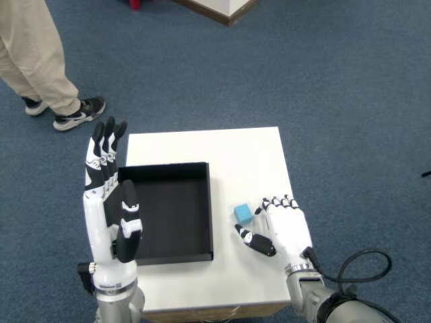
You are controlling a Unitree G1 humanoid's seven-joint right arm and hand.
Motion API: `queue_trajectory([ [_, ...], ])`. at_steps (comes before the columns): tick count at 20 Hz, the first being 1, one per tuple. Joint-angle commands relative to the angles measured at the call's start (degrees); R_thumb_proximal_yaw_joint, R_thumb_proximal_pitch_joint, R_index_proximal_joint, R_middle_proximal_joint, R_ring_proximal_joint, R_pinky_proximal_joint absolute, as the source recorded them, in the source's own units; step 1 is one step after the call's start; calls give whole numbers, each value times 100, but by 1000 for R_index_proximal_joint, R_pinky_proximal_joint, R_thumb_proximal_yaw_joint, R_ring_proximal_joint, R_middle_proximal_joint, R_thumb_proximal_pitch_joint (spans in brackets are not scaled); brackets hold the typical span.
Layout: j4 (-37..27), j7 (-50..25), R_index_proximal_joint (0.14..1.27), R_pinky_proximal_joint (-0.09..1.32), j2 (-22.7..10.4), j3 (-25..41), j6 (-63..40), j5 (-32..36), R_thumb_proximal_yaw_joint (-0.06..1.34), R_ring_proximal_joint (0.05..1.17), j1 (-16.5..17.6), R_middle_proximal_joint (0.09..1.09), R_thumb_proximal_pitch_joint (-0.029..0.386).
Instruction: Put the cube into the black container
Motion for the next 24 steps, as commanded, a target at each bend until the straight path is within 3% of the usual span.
queue_trajectory([
  [1, 3, -317, 706, 179, -48, -88, 109, -108, 423, 298, -204, 351, 5],
  [10, -104, -342, 700, 179, -32, -117, 342, -514, 400, 300, -208, 353, 12],
  [24, -283, -485, 695, 179, -14, -422, 498, -986, 382, 300, -476, 351, 26],
])
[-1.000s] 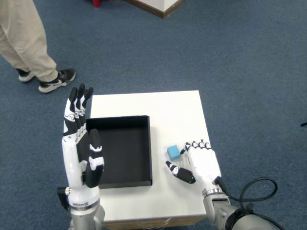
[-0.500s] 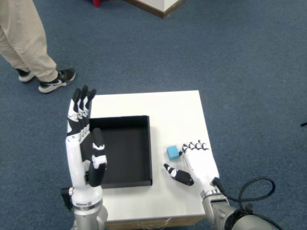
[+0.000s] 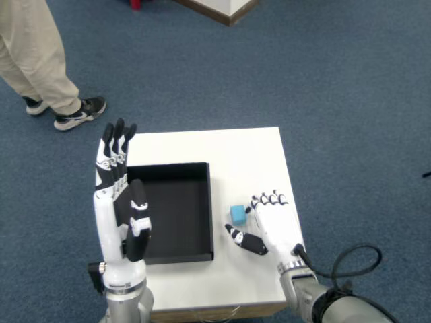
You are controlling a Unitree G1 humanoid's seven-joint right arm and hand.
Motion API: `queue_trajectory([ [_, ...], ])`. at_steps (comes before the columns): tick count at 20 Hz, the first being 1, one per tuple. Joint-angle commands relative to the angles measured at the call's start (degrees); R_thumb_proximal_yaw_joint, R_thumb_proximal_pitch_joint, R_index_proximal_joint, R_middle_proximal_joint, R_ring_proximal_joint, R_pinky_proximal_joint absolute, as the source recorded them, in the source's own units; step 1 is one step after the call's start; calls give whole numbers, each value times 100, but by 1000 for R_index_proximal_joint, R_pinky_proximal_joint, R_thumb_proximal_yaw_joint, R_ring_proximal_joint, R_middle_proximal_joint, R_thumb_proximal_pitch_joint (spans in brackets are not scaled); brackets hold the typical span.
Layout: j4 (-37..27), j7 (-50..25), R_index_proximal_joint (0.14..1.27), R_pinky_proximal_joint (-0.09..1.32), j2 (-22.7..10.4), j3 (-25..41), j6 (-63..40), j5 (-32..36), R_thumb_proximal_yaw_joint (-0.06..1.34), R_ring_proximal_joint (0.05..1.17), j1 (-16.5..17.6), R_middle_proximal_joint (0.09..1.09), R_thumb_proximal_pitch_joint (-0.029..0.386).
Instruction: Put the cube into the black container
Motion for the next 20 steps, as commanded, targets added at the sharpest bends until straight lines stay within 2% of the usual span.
queue_trajectory([
  [1, -15, -310, 694, 180, -38, -180, 114, -124, 383, 299, -314, 350, 28],
  [10, -37, -304, 702, 184, -42, -480, 193, -431, 394, 296, -389, 350, 36],
  [20, -13, -216, 717, 189, -30, -856, 300, -815, 408, 298, -287, 351, 44],
])
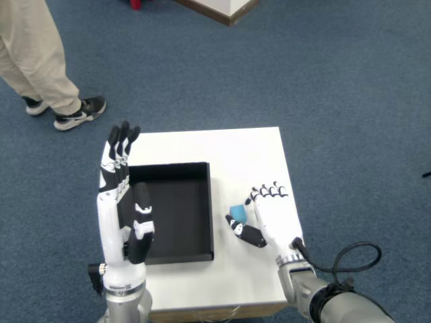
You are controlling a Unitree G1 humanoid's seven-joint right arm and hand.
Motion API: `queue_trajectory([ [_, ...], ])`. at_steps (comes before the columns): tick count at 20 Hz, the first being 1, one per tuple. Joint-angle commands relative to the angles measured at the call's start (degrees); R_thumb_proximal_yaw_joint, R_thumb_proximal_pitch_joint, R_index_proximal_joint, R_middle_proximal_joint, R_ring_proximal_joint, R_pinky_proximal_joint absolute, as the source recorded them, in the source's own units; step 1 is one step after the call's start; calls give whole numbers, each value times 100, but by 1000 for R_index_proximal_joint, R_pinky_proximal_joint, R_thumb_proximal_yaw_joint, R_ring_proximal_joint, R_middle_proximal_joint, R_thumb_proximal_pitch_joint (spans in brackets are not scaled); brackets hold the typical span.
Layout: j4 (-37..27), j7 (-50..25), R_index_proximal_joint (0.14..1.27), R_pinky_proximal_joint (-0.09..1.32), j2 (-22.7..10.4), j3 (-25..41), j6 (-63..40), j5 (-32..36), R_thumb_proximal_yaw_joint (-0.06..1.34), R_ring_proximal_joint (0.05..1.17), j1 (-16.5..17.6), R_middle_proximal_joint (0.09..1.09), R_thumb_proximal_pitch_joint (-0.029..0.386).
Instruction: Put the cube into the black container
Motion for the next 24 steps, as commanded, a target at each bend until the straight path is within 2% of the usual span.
queue_trajectory([
  [1, 34, -207, 719, 189, -42, -183, 99, -139, 411, 298, -212, 351, 45],
  [11, 139, 28, 744, 214, -35, -474, 127, -534, 448, 309, -140, 359, 56],
  [24, 154, -37, 808, 243, -15, -820, 102, -1039, 573, 317, -72, 372, 79],
])
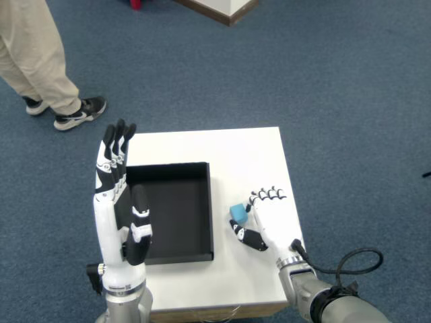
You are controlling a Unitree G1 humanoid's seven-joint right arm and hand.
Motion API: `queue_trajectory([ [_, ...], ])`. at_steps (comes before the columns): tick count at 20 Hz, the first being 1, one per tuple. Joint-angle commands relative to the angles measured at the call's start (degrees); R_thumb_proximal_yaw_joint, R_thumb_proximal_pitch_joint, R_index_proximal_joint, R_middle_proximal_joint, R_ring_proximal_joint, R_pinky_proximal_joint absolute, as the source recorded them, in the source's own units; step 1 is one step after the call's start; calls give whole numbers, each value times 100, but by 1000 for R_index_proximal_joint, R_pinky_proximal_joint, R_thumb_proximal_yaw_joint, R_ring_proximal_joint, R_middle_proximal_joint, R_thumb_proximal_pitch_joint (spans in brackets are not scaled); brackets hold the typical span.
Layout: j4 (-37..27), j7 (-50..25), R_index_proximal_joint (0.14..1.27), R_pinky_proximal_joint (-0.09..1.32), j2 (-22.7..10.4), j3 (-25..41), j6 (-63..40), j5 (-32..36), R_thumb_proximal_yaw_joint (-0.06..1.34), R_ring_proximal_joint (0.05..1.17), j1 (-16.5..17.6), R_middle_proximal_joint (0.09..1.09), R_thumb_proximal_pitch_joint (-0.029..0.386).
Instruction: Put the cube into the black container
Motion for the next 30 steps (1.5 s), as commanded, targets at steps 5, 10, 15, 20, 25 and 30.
queue_trajectory([
  [5, 36, -215, 822, 244, -40, -269, 21, -304, 595, 318, -171, 376, 88],
  [10, 62, -187, 836, 246, -32, -415, 23, -481, 614, 321, -124, 381, 100],
  [15, 105, -134, 844, 253, -22, -554, 26, -640, 639, 326, -67, 385, 110],
  [20, 103, -159, 856, 247, -5, -708, 3, -803, 667, 326, -34, 388, 119],
  [25, 81, -194, 873, 242, 9, -860, -22, -938, 704, 326, -12, 393, 129],
  [30, 80, -254, 924, 237, 35, -987, -59, -1037, 825, 328, 6, 408, 149],
])
